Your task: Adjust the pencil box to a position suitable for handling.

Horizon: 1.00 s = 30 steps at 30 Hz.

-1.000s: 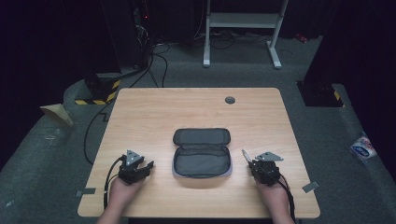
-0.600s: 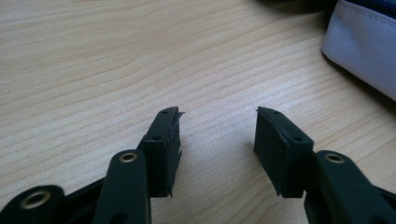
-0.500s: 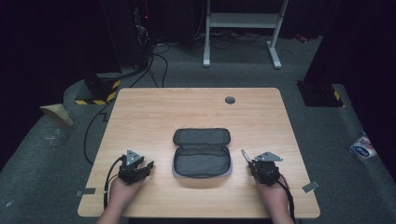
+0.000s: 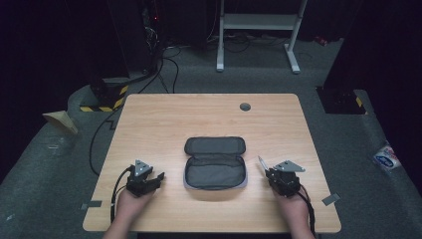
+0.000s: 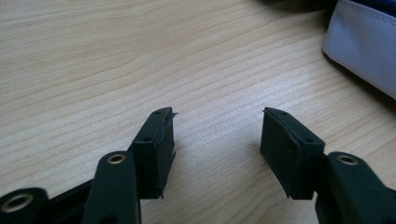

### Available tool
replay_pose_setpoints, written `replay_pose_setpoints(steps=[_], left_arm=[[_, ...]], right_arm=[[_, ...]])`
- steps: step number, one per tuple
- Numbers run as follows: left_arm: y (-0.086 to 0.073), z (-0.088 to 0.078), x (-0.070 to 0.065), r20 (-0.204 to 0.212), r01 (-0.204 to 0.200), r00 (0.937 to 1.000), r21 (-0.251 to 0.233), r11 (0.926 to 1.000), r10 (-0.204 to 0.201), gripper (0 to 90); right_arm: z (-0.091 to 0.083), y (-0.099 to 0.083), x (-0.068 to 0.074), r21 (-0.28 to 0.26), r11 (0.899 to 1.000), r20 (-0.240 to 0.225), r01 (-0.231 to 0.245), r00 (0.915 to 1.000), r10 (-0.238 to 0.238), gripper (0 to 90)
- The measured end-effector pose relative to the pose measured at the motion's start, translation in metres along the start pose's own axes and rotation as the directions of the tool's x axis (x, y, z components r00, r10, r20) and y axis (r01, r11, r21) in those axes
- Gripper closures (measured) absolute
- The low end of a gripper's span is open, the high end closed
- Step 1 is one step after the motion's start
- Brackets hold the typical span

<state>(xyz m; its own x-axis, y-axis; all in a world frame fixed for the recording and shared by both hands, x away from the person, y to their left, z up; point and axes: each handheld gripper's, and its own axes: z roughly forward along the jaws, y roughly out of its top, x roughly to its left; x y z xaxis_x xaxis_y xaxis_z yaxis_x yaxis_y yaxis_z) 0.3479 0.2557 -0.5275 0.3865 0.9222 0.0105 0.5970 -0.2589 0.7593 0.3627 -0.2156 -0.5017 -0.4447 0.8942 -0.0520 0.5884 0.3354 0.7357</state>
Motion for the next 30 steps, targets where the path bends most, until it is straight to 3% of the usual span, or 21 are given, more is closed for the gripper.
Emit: replay_pose_setpoints(steps=[15,30], left_arm=[[-0.001,-0.001,-0.001,0.005,-0.001,1.0000,0.005,1.0000,0.001,39.3],[-0.001,-0.001,-0.001,0.005,-0.001,1.0000,0.005,1.0000,0.001,39.2]], right_arm=[[-0.003,0.018,0.015,-0.031,0.998,-0.032,0.056,0.9979,-0.057,78.5],[-0.004,0.043,0.028,-0.068,0.991,-0.076,0.112,0.9901,-0.118,78.5]])
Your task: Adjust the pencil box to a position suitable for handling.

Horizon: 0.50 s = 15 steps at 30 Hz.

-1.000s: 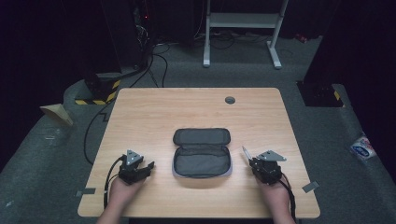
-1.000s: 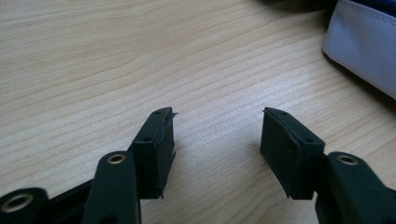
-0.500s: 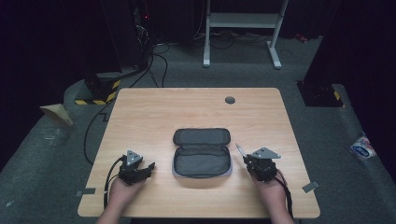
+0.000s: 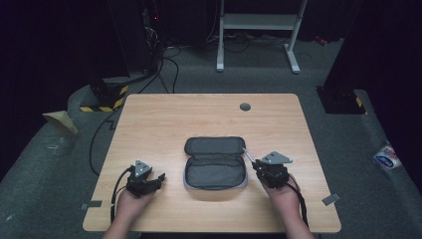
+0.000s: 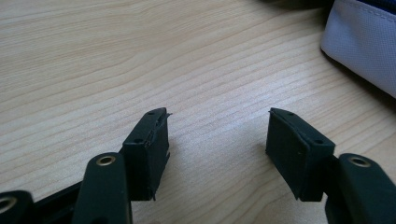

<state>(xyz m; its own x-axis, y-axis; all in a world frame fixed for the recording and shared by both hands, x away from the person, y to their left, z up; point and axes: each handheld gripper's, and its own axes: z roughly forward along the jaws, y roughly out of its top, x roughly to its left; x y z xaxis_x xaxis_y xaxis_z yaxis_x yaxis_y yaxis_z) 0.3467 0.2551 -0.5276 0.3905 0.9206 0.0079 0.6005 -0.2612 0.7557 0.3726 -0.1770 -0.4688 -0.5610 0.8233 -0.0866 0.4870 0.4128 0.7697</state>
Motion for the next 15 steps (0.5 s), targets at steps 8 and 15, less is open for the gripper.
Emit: replay_pose_setpoints(steps=[8,15], left_arm=[[0.000,0.000,0.000,0.000,-0.001,1.0000,-0.001,1.0000,0.001,38.9],[0.000,0.000,0.000,0.002,-0.001,1.0000,-0.001,1.0000,0.001,38.7]], right_arm=[[0.002,0.016,0.010,-0.015,0.999,-0.031,0.037,0.9988,-0.037,78.5],[0.005,0.028,0.018,-0.023,0.998,-0.062,0.061,0.9962,-0.062,78.5]])
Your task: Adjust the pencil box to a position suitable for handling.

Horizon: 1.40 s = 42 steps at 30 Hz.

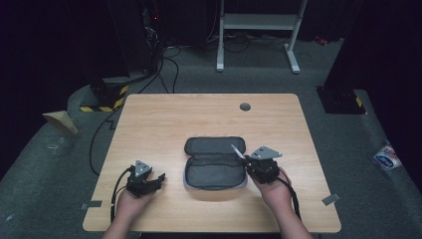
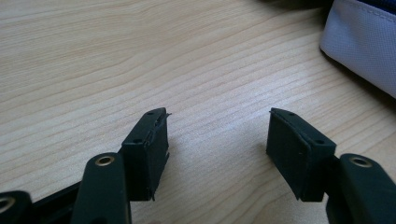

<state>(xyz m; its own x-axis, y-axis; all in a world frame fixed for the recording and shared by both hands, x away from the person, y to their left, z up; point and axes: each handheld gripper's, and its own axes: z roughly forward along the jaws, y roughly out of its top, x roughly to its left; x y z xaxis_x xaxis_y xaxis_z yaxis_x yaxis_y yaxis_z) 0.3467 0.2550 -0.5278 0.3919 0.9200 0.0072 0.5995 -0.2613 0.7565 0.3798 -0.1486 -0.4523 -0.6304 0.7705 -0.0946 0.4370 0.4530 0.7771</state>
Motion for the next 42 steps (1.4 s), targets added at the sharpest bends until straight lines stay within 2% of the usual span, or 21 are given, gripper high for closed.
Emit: replay_pose_setpoints(steps=[11,16,26,42], left_arm=[[0.000,0.000,0.000,0.001,-0.001,1.0000,0.000,1.0000,0.001,38.5],[0.000,0.000,0.000,0.001,-0.001,1.0000,0.000,1.0000,0.001,38.3],[0.000,0.000,0.000,0.001,0.003,1.0000,-0.003,1.0000,-0.003,38.3],[0.000,0.000,0.000,0.003,0.002,1.0000,-0.004,1.0000,-0.002,38.3]], right_arm=[[0.010,0.012,0.012,0.006,1.000,-0.035,0.029,0.9990,-0.028,78.5],[0.014,0.017,0.018,0.004,0.998,-0.045,0.061,0.9972,-0.060,78.5],[0.024,0.022,0.031,0.013,0.997,-0.074,0.082,0.9940,-0.081,78.5],[0.037,0.032,0.050,0.018,0.991,-0.125,0.133,0.9836,-0.130,78.5]])
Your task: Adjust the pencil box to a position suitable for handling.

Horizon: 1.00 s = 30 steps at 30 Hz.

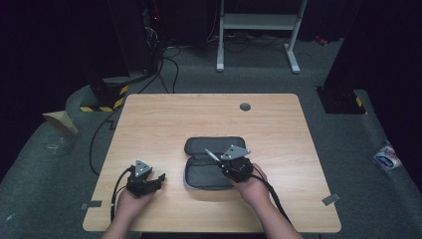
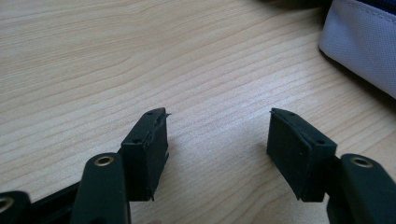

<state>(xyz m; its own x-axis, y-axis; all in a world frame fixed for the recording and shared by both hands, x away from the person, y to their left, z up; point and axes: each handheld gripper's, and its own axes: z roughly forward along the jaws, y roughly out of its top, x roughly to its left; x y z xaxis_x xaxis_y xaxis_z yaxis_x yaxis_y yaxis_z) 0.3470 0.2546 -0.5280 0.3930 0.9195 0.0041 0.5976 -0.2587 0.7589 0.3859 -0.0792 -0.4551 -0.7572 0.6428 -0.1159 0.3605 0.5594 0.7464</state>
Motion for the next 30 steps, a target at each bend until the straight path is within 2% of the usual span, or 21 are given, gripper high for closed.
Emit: replay_pose_setpoints(steps=[14,23,30], left_arm=[[0.001,0.001,0.000,0.003,-0.001,1.0000,-0.001,1.0000,0.001,38.3],[0.001,0.001,0.000,0.003,-0.001,1.0000,-0.001,1.0000,0.001,38.4],[0.001,0.001,0.000,0.003,-0.001,1.0000,-0.001,1.0000,0.001,38.3]], right_arm=[[0.009,0.011,0.013,-0.011,1.000,-0.058,0.026,0.9980,-0.026,78.5],[0.012,0.011,0.017,-0.004,0.999,-0.074,0.034,0.9967,-0.034,78.4],[0.016,0.007,0.022,0.008,0.999,-0.114,0.050,0.9923,-0.049,78.2]])
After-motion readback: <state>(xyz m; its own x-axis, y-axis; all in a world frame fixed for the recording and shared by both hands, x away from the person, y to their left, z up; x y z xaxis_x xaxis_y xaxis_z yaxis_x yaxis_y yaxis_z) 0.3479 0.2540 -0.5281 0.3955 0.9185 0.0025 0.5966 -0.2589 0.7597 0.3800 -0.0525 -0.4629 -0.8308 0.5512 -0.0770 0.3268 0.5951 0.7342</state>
